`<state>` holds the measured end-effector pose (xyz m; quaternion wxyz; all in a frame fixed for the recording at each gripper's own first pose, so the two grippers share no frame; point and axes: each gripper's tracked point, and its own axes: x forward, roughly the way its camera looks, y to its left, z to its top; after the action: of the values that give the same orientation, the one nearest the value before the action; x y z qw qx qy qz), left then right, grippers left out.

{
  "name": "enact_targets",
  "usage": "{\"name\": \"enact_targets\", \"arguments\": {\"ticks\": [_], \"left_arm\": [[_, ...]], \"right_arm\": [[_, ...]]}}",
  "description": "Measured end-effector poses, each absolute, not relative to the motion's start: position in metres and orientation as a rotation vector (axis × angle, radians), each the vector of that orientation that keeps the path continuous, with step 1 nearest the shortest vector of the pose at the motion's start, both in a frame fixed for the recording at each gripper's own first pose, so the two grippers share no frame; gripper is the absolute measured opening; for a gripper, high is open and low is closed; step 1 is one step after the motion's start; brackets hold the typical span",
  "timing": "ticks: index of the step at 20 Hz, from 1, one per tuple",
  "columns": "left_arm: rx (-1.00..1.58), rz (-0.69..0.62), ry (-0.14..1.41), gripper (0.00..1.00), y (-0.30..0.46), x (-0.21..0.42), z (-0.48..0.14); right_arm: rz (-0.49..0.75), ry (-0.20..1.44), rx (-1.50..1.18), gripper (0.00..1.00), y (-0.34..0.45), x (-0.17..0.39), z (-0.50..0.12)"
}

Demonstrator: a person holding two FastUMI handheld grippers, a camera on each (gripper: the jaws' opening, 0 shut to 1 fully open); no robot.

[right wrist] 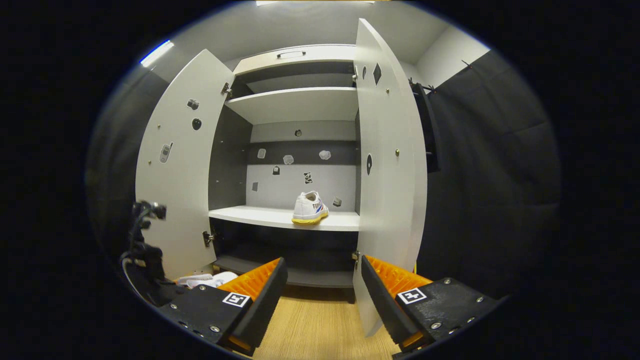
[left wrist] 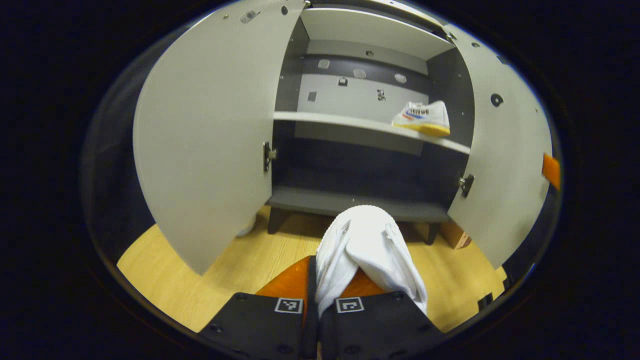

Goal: Grab one shoe with the right hand and put it into the shoe cabinet, grab the other shoe with the left hand and put it into the shoe cabinet; then close the right door with the right hand and the left door with the left hand.

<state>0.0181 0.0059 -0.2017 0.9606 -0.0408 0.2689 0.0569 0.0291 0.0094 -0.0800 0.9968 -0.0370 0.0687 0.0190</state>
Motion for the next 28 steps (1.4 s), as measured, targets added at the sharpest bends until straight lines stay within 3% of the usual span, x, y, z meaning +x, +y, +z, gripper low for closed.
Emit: {"name": "enact_targets", "arguments": {"ticks": [5, 8, 12, 17, 28], "left_arm": [[-0.072, 0.054, 0.363, 0.1, 0.007, 0.11, -0.071], [-0.085, 0.062, 0.327, 0.1, 0.007, 0.175, -0.048], [-0.134, 0.104, 0.391, 0.1, 0.009, 0.267, -0.058], [-0.08, 0.163, 0.524, 0.1, 0.02, 0.322, -0.106], [0.064, 0.193, 0.743, 0.1, 0.027, 0.359, -0.153]], "right_arm": [[0.055, 0.115, -0.07, 0.92, 0.017, 0.024, -0.072], [0.046, 0.109, -0.081, 0.92, 0.018, 0.016, -0.071], [0.043, 0.101, -0.093, 0.92, 0.019, 0.006, -0.069], [0.01, 0.102, -0.077, 0.92, 0.007, -0.001, -0.066], [-0.044, 0.116, -0.045, 0.92, -0.016, -0.002, -0.072]]}}
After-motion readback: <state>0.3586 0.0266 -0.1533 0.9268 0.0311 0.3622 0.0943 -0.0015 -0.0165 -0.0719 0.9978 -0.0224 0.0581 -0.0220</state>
